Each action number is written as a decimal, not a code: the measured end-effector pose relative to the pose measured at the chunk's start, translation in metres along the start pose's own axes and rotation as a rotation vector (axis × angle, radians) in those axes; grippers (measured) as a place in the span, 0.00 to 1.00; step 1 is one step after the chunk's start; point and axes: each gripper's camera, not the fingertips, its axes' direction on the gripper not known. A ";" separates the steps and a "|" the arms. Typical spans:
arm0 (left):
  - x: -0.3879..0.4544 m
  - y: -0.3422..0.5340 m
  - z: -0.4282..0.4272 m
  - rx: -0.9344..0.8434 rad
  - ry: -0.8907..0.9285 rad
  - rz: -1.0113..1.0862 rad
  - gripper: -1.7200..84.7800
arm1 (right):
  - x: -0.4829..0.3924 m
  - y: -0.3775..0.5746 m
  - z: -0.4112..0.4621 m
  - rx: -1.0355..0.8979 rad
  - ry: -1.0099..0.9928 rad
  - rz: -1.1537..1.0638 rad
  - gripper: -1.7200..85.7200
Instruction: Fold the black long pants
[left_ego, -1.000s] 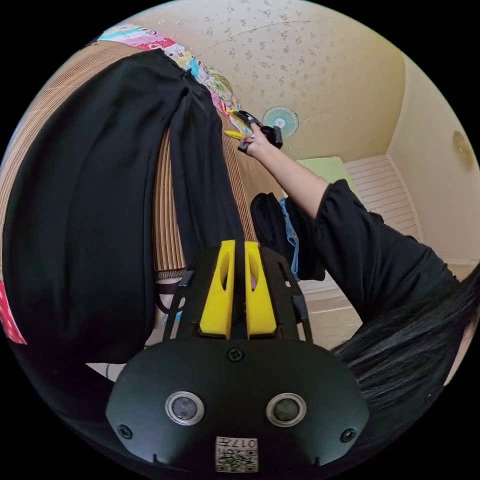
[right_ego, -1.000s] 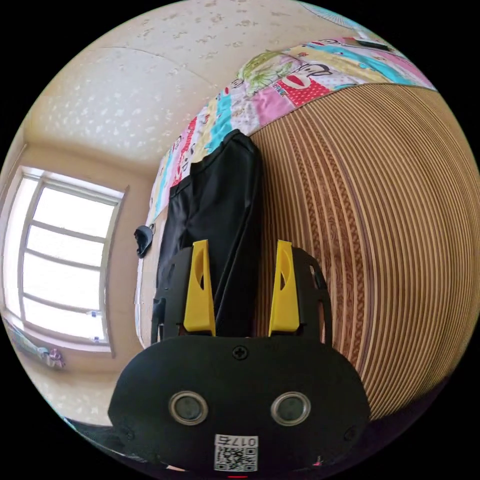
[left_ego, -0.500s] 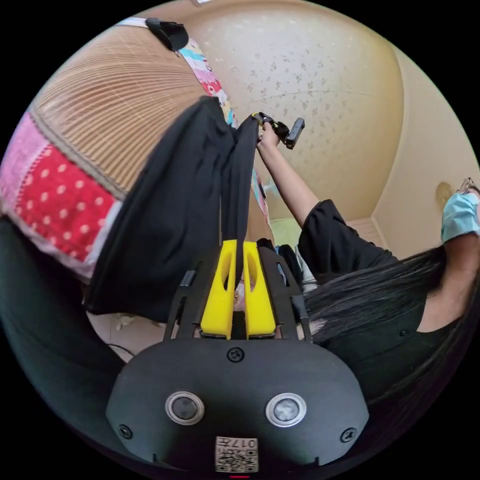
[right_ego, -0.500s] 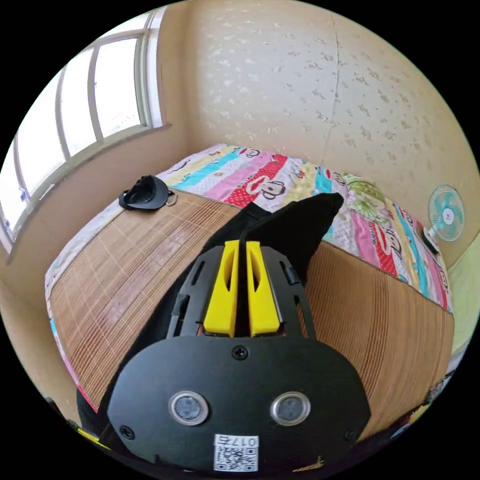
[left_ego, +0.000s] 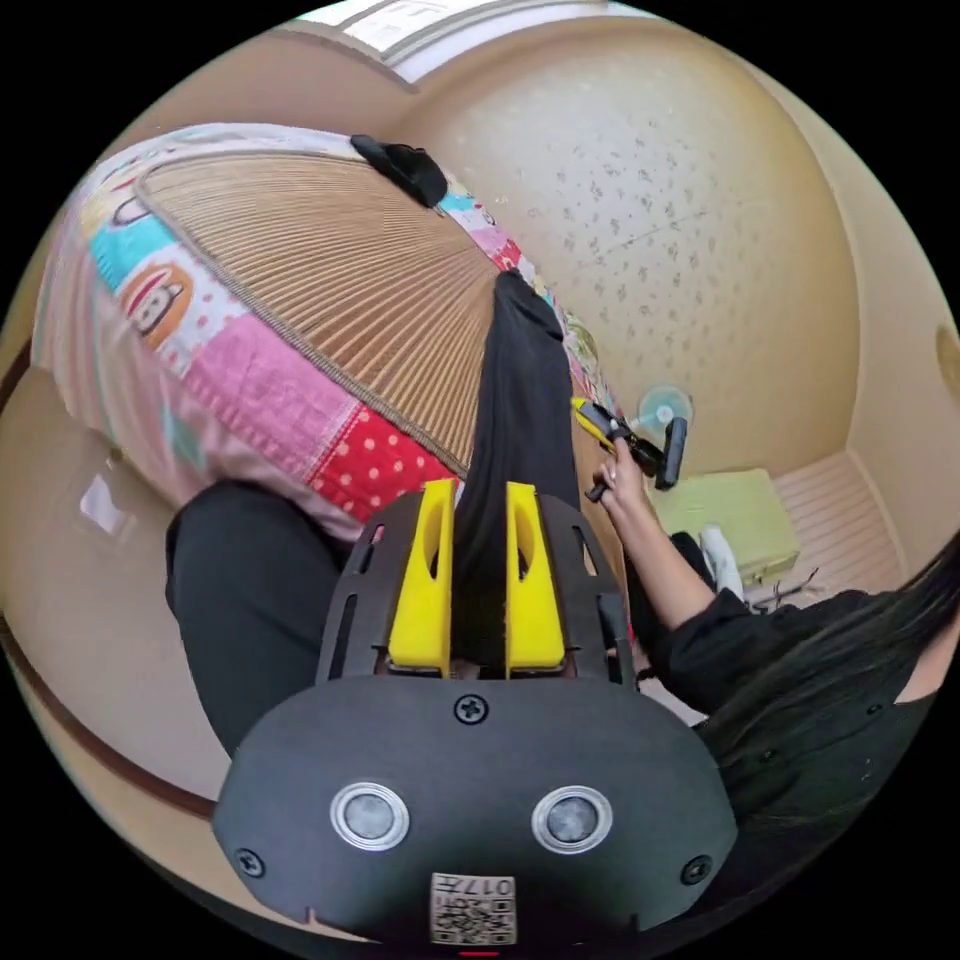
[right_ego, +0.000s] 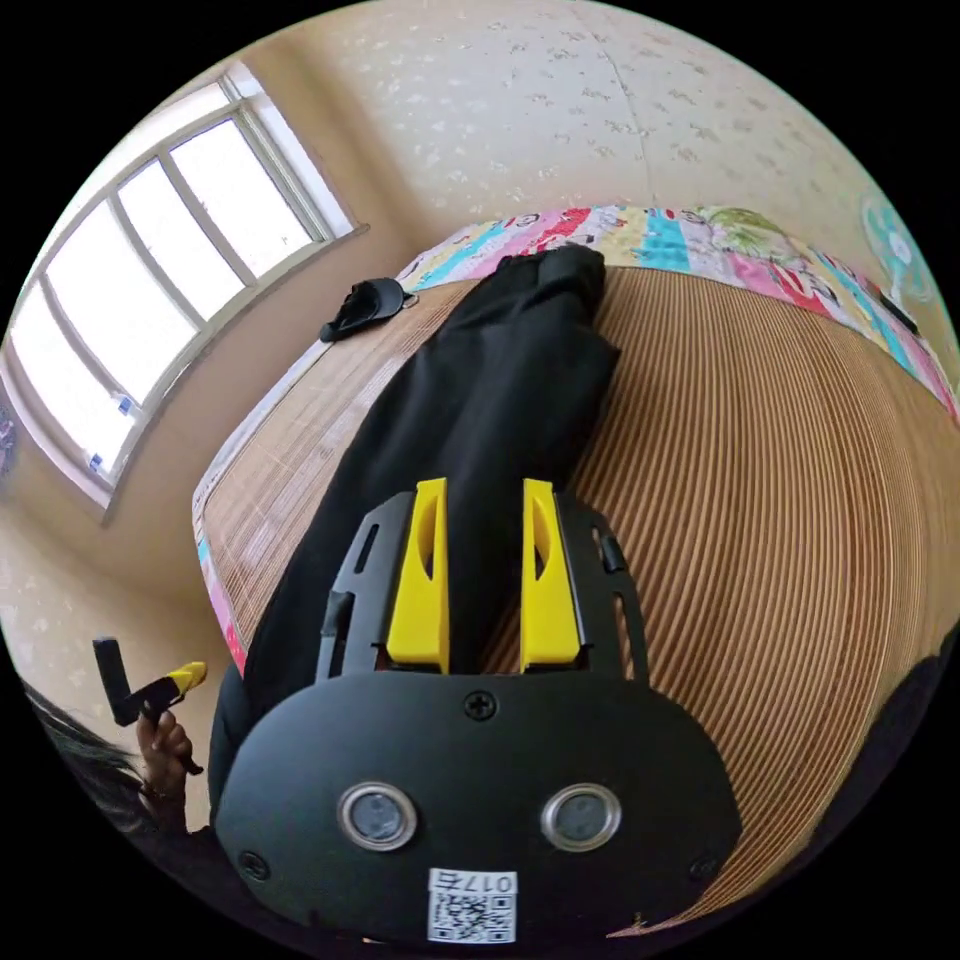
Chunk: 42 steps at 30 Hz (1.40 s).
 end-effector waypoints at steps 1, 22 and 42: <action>0.011 -0.007 0.015 -0.033 0.003 0.051 0.11 | 0.009 0.034 -0.014 -0.005 -0.027 0.046 0.14; 0.106 0.041 0.107 -0.171 -0.032 0.205 0.04 | -0.019 0.167 -0.135 -0.026 -0.397 0.256 0.04; 0.109 -0.108 0.144 -0.173 -0.090 0.150 0.20 | 0.076 -0.009 -0.125 -0.184 -0.593 0.305 0.16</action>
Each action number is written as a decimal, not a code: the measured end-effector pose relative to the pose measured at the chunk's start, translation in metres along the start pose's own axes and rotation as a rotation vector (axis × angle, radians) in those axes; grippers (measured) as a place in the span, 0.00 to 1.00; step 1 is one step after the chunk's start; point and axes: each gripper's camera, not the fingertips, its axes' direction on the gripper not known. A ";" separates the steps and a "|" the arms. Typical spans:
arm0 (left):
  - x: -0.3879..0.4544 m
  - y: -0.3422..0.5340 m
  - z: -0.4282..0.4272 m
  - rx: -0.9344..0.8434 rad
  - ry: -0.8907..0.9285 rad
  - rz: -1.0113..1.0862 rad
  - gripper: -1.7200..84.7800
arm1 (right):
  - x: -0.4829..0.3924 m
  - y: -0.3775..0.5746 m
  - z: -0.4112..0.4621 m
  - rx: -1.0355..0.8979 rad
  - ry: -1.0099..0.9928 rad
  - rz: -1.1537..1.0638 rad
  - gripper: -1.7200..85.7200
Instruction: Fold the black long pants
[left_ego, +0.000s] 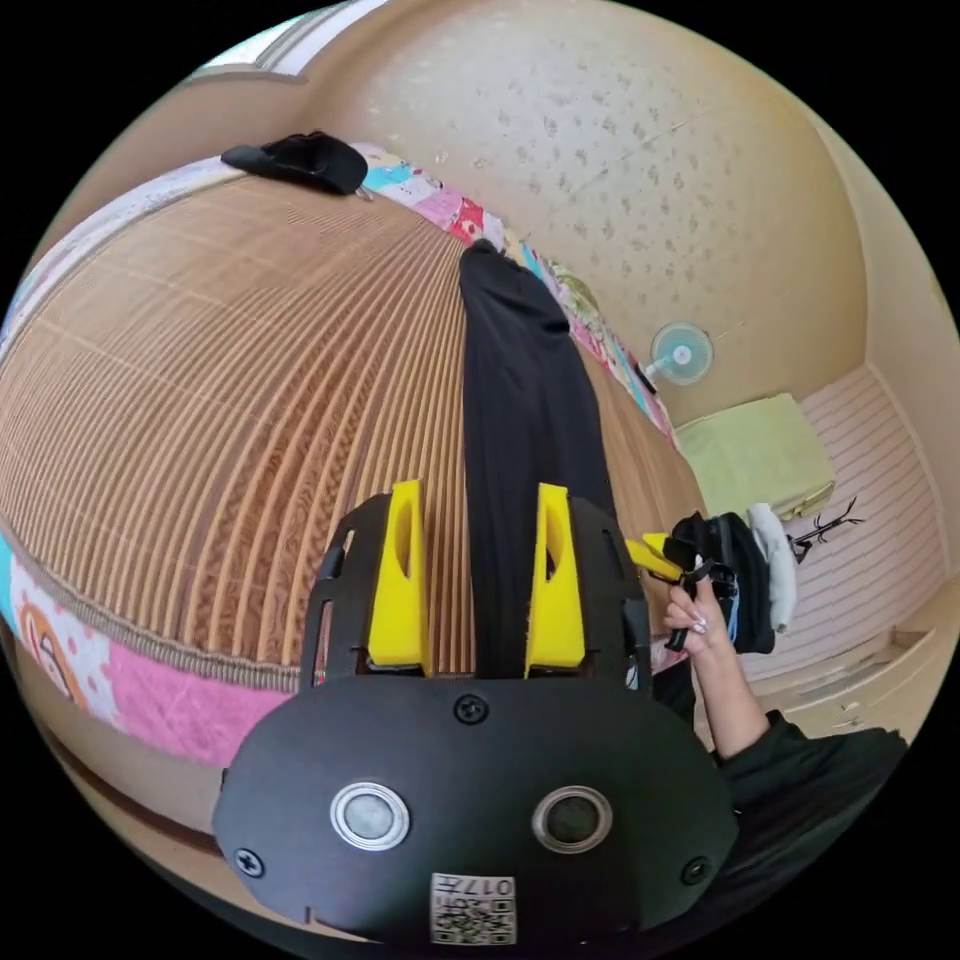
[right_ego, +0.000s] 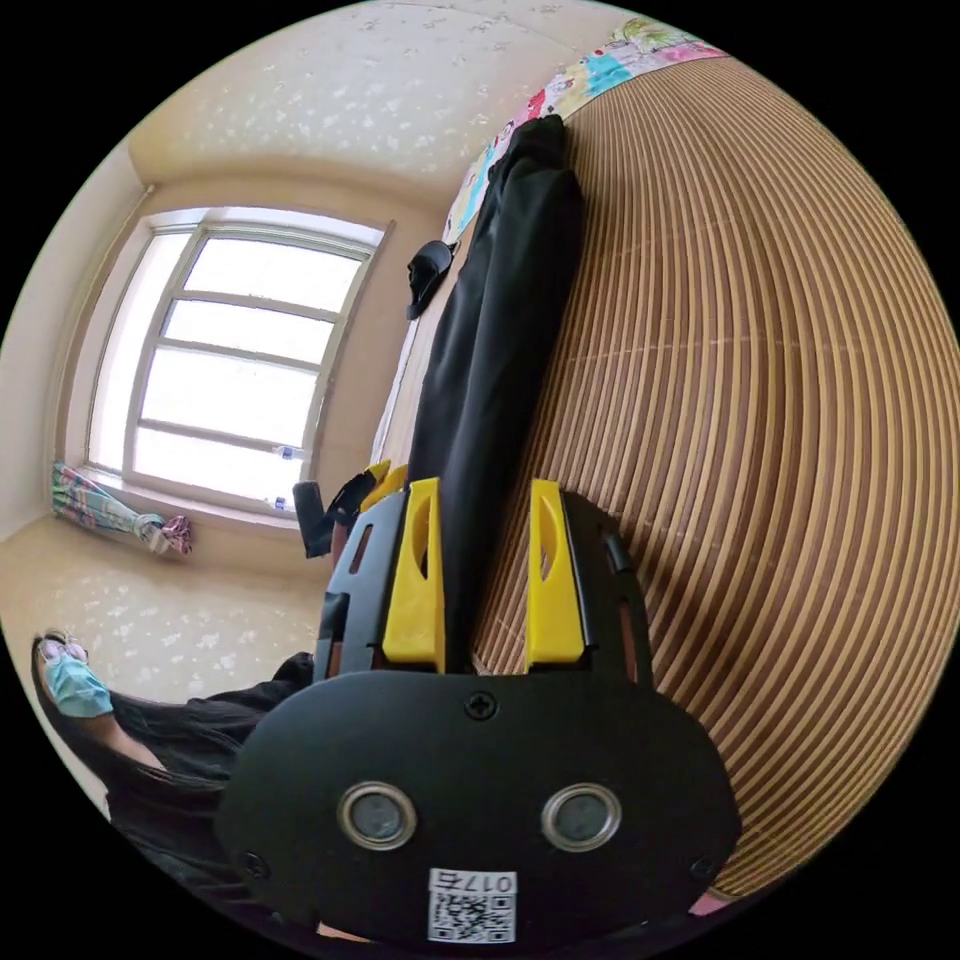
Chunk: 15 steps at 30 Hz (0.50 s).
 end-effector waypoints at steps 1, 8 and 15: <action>0.006 0.002 0.005 -0.001 -0.040 0.004 0.21 | -0.004 -0.007 0.004 -0.003 -0.011 0.006 0.15; 0.029 0.062 -0.008 -0.025 -0.065 -0.024 0.09 | -0.043 0.048 0.022 0.009 -0.075 -0.031 0.08; 0.040 0.120 -0.117 0.128 0.644 0.090 0.08 | -0.124 0.106 -0.073 0.083 -0.440 -0.257 0.04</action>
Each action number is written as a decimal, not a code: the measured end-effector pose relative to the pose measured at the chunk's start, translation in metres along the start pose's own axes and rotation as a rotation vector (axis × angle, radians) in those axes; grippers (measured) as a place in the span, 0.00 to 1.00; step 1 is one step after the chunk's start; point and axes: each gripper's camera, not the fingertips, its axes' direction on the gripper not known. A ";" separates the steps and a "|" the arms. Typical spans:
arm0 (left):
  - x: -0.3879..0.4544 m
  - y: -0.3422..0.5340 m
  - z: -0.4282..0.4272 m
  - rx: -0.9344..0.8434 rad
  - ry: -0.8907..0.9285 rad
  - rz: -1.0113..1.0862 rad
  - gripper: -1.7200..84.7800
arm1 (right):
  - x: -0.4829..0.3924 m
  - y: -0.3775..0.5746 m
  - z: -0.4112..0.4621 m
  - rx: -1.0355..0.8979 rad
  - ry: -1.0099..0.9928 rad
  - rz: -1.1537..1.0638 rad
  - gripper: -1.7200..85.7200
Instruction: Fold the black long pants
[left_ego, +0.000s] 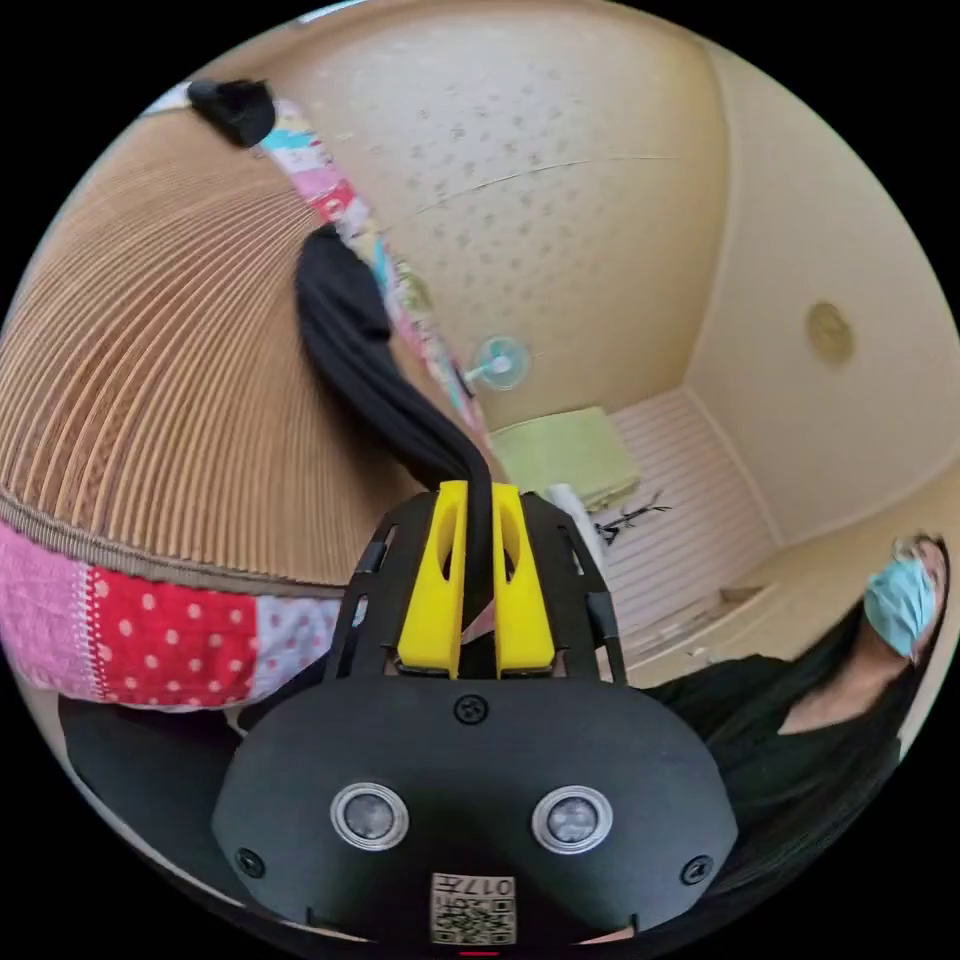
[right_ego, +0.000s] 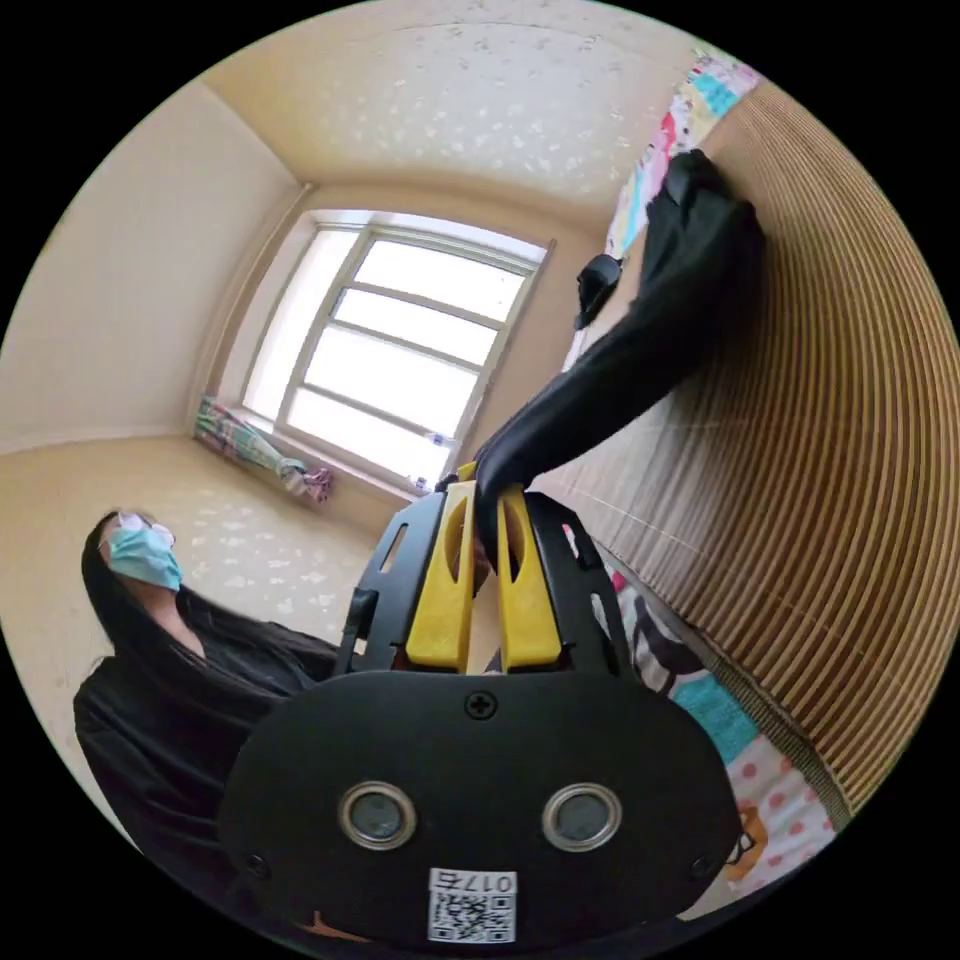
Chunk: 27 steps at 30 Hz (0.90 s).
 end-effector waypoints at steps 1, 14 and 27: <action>0.041 0.002 -0.015 0.035 0.041 0.099 0.08 | -0.045 -0.005 -0.009 0.002 -0.030 -0.097 0.04; 0.381 -0.084 -0.061 0.262 0.199 0.635 0.07 | -0.448 -0.086 -0.048 0.137 0.124 -0.767 0.03; 0.262 -0.277 0.037 0.049 -0.054 0.369 0.08 | -0.335 -0.247 0.014 0.197 0.661 -0.629 0.03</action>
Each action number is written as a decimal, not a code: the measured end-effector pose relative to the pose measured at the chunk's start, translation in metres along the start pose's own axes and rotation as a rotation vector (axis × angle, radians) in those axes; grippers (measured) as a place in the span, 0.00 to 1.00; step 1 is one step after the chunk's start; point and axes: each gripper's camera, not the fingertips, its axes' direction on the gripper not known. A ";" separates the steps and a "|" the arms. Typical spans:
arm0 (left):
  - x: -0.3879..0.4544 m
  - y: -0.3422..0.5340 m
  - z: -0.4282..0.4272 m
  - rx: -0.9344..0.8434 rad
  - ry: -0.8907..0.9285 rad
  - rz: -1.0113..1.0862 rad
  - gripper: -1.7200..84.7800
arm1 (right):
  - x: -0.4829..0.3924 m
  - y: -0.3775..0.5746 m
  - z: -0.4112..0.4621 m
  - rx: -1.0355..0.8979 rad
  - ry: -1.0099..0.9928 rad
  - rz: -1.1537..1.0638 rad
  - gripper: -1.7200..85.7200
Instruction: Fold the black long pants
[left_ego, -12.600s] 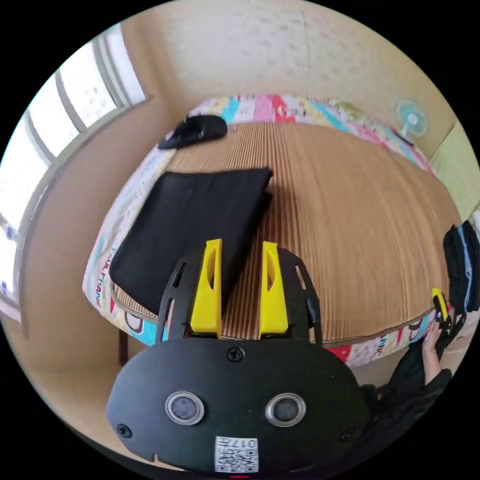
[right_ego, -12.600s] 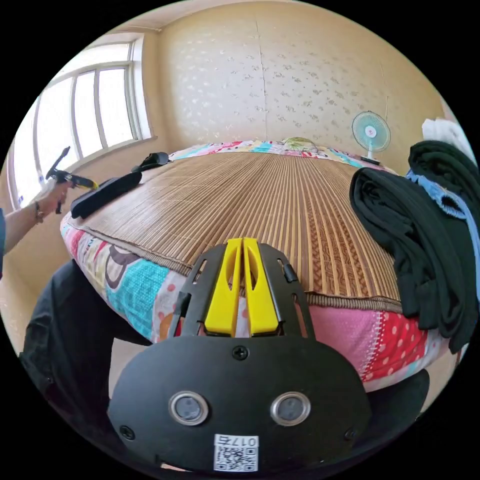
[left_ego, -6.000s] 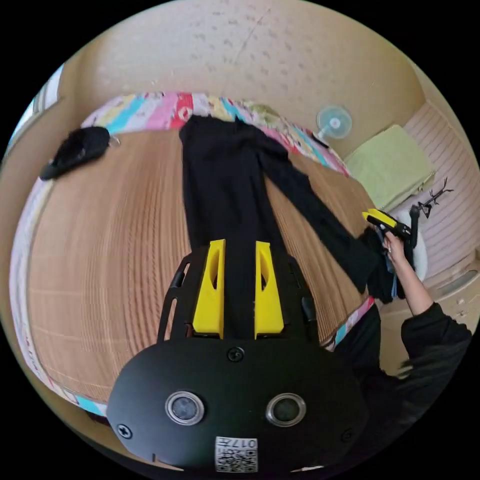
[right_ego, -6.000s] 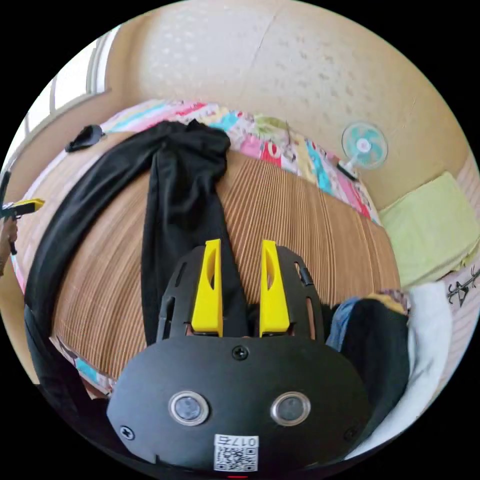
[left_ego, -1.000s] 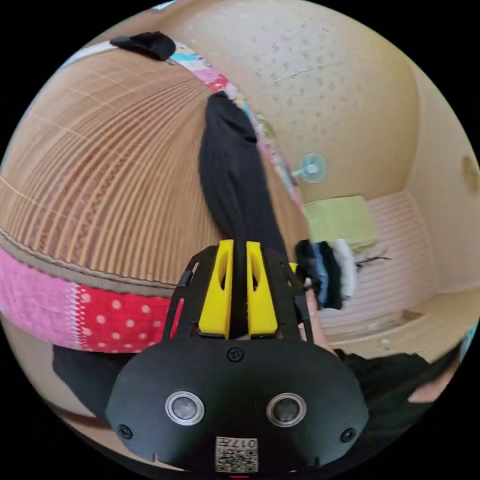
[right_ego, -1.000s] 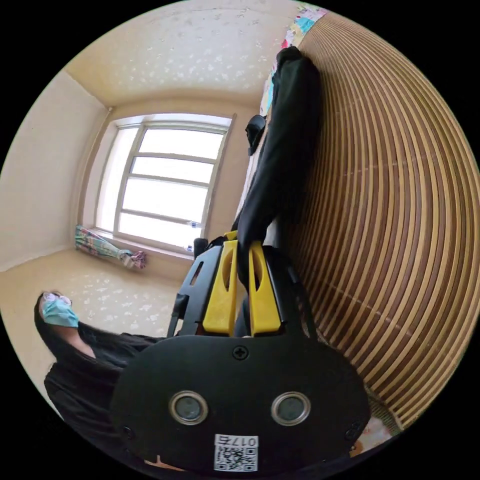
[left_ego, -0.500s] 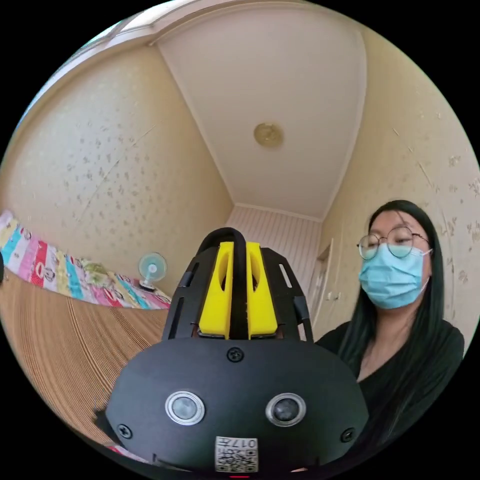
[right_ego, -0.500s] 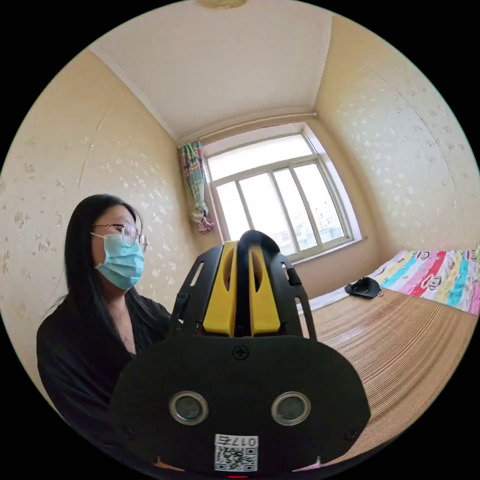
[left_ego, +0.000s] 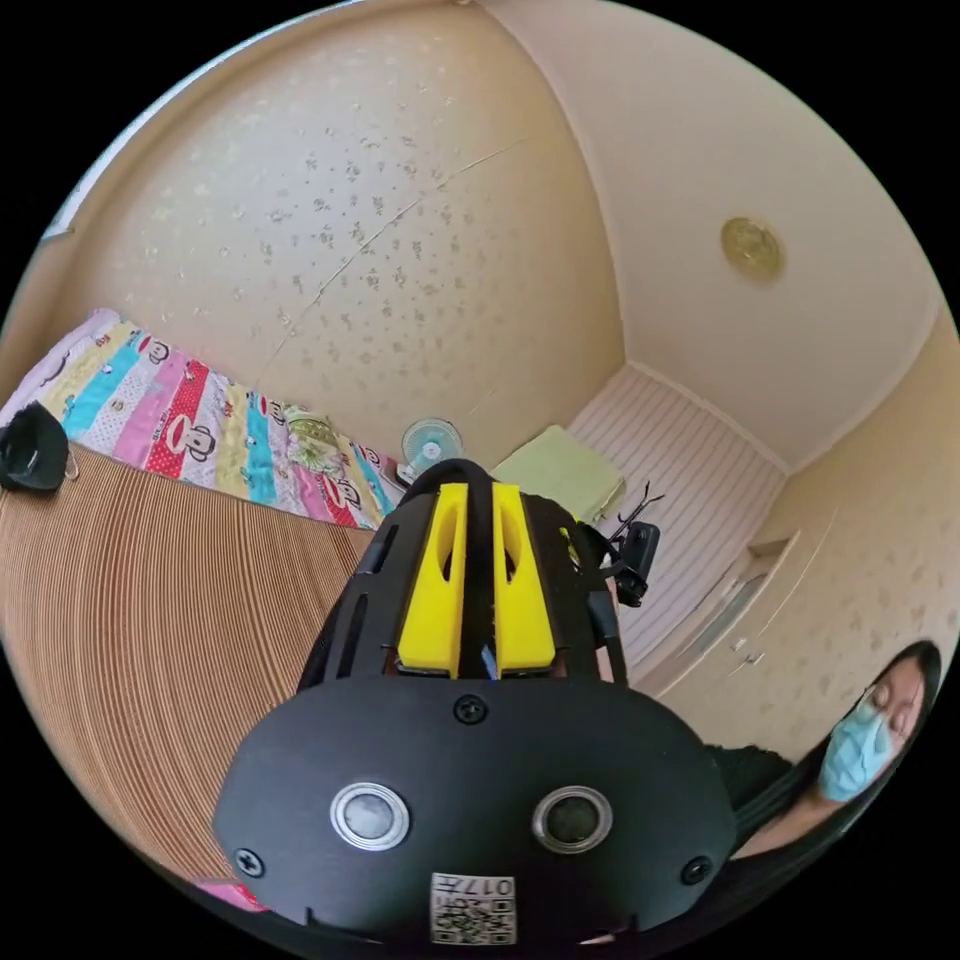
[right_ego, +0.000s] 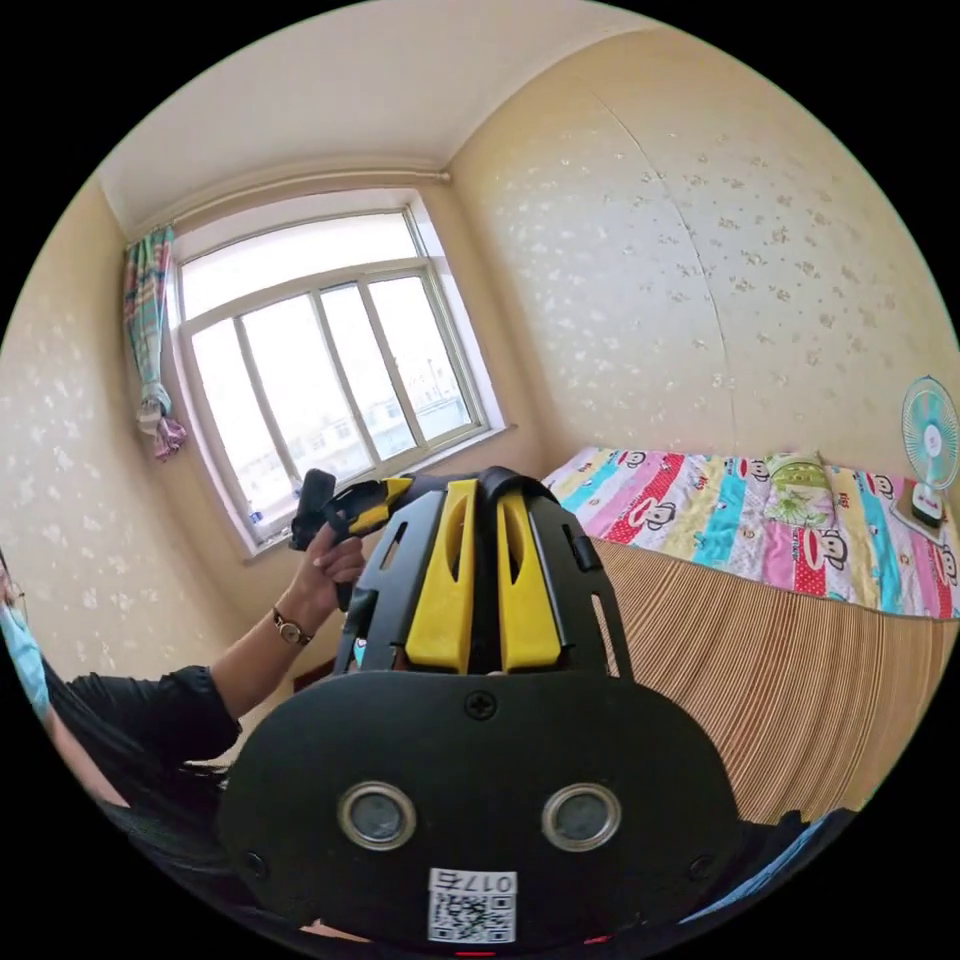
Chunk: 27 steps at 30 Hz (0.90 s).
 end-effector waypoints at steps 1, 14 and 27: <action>-0.006 0.018 0.000 -0.023 -0.008 0.047 0.08 | -0.002 0.023 0.007 -0.005 0.008 -0.038 0.03; -0.081 0.525 -0.028 -0.336 -0.349 -0.269 0.08 | 0.050 0.546 0.016 -0.373 -0.062 0.542 0.06; -0.106 0.506 -0.069 0.016 -0.758 -0.135 0.06 | 0.128 0.488 0.230 -0.656 -0.021 0.421 0.20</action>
